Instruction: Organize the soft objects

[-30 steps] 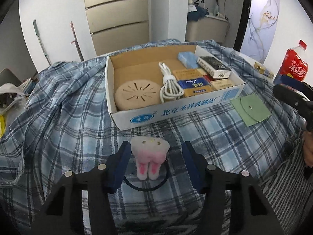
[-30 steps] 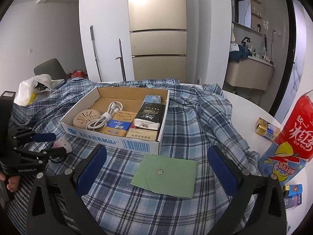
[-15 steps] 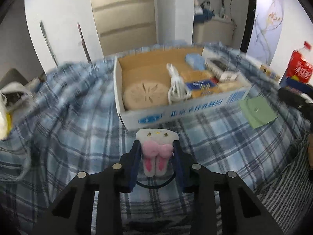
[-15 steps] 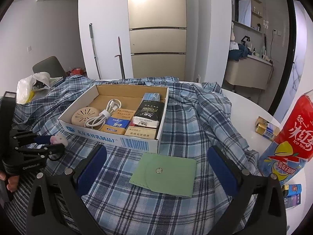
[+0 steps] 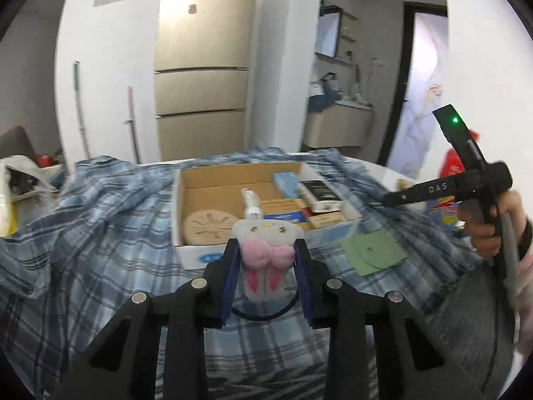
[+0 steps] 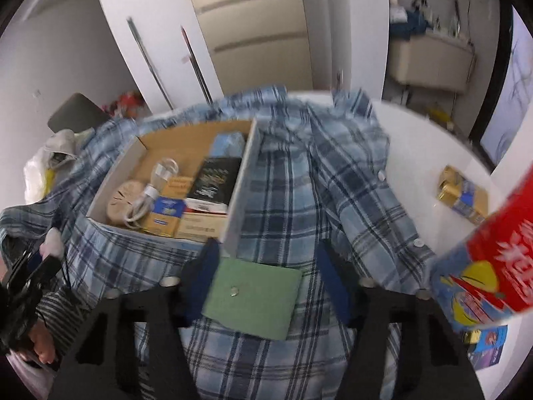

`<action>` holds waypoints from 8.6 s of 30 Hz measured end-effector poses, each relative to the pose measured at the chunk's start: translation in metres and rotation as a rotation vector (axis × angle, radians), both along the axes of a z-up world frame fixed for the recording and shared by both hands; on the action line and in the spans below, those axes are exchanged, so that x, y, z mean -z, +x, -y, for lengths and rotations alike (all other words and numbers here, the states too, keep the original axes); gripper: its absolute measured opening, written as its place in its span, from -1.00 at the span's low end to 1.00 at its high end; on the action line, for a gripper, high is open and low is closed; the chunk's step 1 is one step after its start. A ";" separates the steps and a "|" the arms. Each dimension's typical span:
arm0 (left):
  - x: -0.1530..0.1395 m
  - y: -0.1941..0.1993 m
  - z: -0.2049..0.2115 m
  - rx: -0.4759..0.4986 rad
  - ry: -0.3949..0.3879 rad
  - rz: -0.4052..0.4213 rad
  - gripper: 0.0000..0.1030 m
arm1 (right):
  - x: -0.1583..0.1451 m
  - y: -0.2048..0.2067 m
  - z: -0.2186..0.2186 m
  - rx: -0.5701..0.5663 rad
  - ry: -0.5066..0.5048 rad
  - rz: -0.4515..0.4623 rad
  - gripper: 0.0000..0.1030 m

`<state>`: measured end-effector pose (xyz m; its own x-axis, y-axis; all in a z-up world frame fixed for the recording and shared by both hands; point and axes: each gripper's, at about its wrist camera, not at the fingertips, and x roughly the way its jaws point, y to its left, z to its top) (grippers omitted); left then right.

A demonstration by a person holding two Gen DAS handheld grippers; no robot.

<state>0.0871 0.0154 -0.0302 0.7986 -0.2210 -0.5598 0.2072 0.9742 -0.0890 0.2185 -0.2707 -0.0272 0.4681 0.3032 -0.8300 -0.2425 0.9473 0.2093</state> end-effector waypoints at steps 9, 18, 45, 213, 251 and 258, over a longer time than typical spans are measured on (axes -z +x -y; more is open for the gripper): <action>0.010 0.003 0.007 0.016 0.033 -0.029 -0.34 | 0.049 0.025 -0.005 -0.020 0.000 -0.188 -0.37; 0.007 -0.001 0.004 0.000 0.023 -0.011 -0.34 | 0.058 0.027 -0.001 -0.026 -0.010 -0.220 -0.37; -0.001 -0.008 0.000 -0.056 0.044 0.045 -0.34 | 0.042 -0.080 -0.089 -0.179 -0.118 -0.114 0.38; -0.027 -0.040 -0.017 -0.224 0.127 0.520 1.00 | -0.048 -0.112 -0.024 0.091 0.041 0.855 0.99; -0.025 -0.035 -0.019 -0.228 0.117 0.500 1.00 | -0.047 -0.111 -0.022 0.092 0.040 0.841 1.00; -0.026 -0.036 -0.019 -0.228 0.117 0.501 1.00 | -0.047 -0.111 -0.023 0.091 0.039 0.842 1.00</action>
<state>0.0515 0.0341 -0.0044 0.9935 0.0293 -0.1101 -0.0209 0.9968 0.0772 0.1072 -0.2482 0.0198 0.9493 0.2555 -0.1832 -0.2550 0.9666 0.0265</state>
